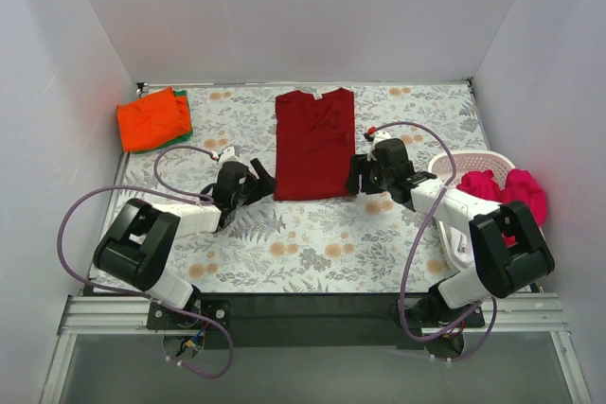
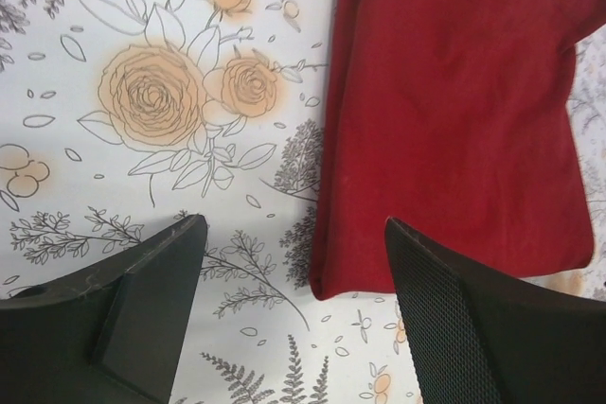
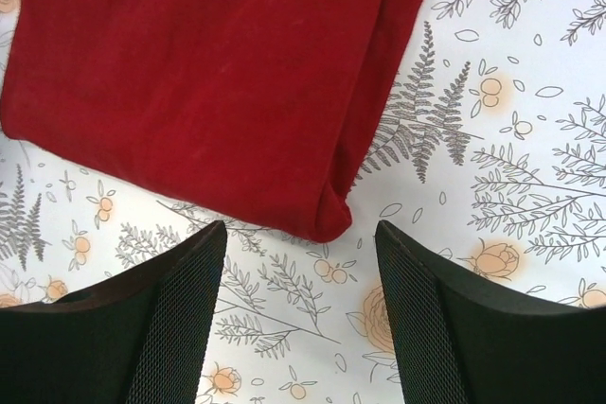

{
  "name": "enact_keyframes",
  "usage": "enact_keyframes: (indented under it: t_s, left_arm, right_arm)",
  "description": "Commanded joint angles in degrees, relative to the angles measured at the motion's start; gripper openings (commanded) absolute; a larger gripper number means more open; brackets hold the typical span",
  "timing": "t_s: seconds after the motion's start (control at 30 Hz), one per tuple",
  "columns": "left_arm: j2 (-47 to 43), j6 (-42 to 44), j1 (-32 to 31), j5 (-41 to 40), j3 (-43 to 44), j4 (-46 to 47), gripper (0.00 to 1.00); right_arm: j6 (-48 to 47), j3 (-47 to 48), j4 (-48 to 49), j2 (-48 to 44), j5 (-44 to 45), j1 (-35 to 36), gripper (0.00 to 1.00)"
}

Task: Fold and stack the t-shirts
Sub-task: Fold the tshirt

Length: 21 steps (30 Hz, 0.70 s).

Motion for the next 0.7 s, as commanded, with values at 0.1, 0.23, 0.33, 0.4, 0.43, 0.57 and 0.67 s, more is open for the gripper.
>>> enact_keyframes:
  t_s: [0.1,0.23,0.33,0.4,0.43,0.57,0.67]
  left_arm:
    - [3.83,0.22,-0.34,2.81,2.11,2.75,0.68]
    - [4.54,0.31,-0.69,3.52,1.84,3.64,0.65]
    - [4.98,0.40,-1.13,3.87,1.93,3.11,0.63]
    - [4.89,0.31,-1.83,3.70,1.93,2.50,0.63]
    - [4.80,0.22,-2.10,3.61,1.93,2.23,0.63]
    - [5.15,-0.39,-3.15,2.82,2.19,0.04,0.62]
    - [6.20,-0.57,-4.03,1.94,2.81,-2.07,0.62]
  right_arm:
    - [0.52,2.51,2.90,4.11,-0.55,-0.96,0.51]
    - [0.44,1.54,4.13,5.70,-1.34,-1.14,0.30]
    - [0.52,1.02,4.13,6.41,-1.51,-1.14,0.15]
    - [0.61,0.49,4.04,6.32,-1.60,-1.23,0.12]
    - [0.61,-0.04,3.96,6.32,-1.52,-1.14,0.10]
    - [0.53,-1.09,3.08,6.76,-1.08,-1.23,0.08]
    - [0.35,-1.18,2.46,8.25,-0.99,-1.14,0.08]
